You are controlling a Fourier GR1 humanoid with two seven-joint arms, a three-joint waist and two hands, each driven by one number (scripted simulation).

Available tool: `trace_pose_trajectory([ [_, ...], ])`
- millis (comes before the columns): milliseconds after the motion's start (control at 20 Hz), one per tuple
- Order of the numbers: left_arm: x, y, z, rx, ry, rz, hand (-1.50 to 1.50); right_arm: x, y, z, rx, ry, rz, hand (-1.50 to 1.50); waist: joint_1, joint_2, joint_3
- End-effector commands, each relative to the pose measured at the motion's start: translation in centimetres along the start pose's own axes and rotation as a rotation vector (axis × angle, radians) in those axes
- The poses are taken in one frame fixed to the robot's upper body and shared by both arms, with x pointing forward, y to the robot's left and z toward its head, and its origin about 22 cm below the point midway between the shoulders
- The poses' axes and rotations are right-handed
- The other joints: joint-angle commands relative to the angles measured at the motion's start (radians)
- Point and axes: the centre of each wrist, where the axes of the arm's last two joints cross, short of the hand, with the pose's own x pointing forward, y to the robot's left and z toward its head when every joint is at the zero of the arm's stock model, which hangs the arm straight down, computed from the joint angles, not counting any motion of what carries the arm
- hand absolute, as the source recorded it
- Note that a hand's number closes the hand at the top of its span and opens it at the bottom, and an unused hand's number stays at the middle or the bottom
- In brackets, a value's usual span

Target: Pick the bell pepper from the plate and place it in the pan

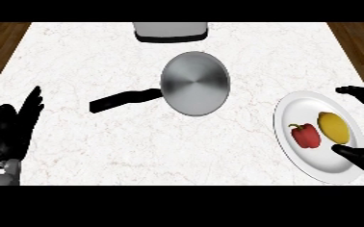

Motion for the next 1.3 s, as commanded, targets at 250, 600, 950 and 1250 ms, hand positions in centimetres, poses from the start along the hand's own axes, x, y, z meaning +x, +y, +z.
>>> trace_pose_trajectory([
  [250,1.2,0.5,-1.0,0.0,0.027,-0.017,0.0,4.4,-5.3,1.9,0.214,0.037,0.354,-1.5,0.028,-0.006,-0.005],
  [600,-0.7,-2.0,-0.5,-0.015,0.036,-0.024,0.0,9.1,-3.7,-2.2,0.468,0.224,0.803,-1.5,0.031,-0.005,-0.009],
  [950,0.6,-1.1,-1.1,-0.03,0.039,-0.032,0.0,10.1,0.6,-3.4,0.602,0.377,1.057,-1.5,0.041,-0.004,-0.007],
  [1250,0.6,-3.3,-1.2,-0.003,0.015,-0.025,0.0,9.2,4.7,-1.6,0.696,0.479,1.15,-1.5,0.033,-0.005,-0.006],
])
